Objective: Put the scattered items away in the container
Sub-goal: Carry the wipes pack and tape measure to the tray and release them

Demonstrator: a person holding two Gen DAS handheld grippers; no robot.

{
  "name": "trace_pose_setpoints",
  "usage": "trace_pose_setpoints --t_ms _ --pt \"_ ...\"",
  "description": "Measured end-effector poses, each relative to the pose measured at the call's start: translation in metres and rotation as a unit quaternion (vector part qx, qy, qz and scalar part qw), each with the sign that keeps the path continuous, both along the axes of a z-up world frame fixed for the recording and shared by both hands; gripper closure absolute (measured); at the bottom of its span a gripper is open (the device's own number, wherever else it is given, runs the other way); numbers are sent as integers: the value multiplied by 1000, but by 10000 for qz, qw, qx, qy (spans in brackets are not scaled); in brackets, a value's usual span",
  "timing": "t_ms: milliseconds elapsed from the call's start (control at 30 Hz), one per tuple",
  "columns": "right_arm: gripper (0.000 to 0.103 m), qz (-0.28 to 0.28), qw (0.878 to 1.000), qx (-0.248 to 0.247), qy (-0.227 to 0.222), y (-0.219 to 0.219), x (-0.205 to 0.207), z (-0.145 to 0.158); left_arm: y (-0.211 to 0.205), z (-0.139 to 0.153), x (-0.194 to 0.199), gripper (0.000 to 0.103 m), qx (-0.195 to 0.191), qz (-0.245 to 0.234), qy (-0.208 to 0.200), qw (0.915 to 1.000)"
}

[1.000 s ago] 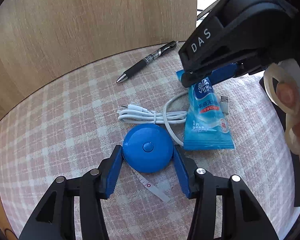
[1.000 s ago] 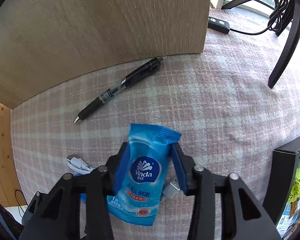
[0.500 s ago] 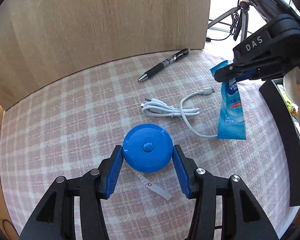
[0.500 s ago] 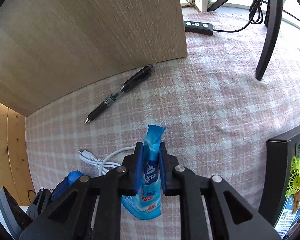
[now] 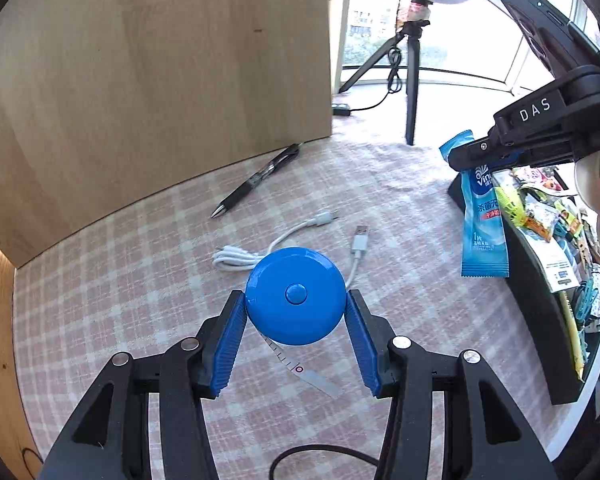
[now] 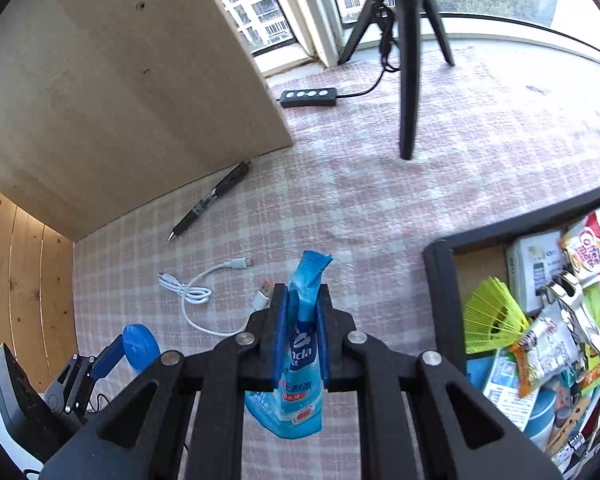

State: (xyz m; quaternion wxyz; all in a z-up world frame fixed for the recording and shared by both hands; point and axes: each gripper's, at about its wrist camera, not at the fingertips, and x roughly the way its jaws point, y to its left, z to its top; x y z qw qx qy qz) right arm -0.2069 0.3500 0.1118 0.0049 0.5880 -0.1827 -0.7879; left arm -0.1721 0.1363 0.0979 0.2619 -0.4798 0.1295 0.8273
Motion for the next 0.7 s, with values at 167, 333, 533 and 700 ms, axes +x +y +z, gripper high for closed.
trace_pose_setpoints --t_ms 167,333,533,700 --pt "90 -350 9993 79 95 44 28 9 45 15 13 55 112 -397 40 9991" --pt "90 -860 9959 158 209 101 60 21 95 34 29 55 244 -835 38 9962" --pt "90 -1278 9909 342 261 162 93 36 161 52 60 55 405 -1460 30 9884" --pt "90 -1472 9870 578 294 195 106 43 211 60 96 55 523 -2007 -61 9782"
